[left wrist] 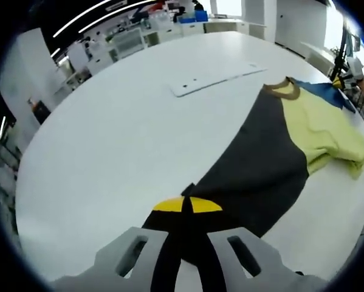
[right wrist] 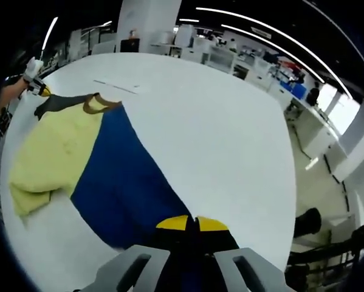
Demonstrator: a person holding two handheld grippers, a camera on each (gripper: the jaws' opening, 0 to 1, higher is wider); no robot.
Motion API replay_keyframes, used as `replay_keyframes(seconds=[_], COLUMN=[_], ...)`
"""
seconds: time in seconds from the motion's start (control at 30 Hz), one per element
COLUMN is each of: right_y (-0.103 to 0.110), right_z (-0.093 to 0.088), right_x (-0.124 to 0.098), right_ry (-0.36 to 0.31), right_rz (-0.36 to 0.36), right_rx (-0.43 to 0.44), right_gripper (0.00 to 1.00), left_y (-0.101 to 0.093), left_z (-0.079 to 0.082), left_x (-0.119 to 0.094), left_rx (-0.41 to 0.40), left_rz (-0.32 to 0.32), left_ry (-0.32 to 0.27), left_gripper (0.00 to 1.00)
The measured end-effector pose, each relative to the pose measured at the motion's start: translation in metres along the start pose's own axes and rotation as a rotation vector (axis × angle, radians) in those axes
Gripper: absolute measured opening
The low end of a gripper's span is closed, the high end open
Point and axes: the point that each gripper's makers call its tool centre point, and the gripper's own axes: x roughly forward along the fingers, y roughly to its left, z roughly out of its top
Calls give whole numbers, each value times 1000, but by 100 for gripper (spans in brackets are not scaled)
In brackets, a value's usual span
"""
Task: Fold the garment on the visible template until the final outline fits inside the template.
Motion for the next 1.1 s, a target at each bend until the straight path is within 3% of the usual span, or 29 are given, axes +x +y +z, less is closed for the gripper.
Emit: replay_keyframes(seconds=[0.07,0.33,0.4,0.53,0.8,0.97,1.1], right_y=[-3,2,7,16,32,44,53], right_z=[3,15,20,26,29,26,27], right_x=[-2,-13,-15,-21,-31,-36,-44], right_ry=[-12,-94,-126,-162,-195,-193,-208], right_rz=[-11,-6,6,19,48,66,81], right_rx=[15,85,111,118,125,109,111], right_gripper=[6,32,38,48,56,58,60], left_y=[2,2,-5,-10,-24,-34,-41], left_z=[2,4,7,7,4,6,3], left_x=[-4,-15,-17,-24,-37,-46,-53], left_rx=[-12,-52,-105,-90,-77,-142,-133], left_rz=[0,9,-29,-34,-89,-140,-149], left_ry=[-12,-73,-108,-138,-194,-246,-254], left_gripper=[0,29,36,46,59,60,61])
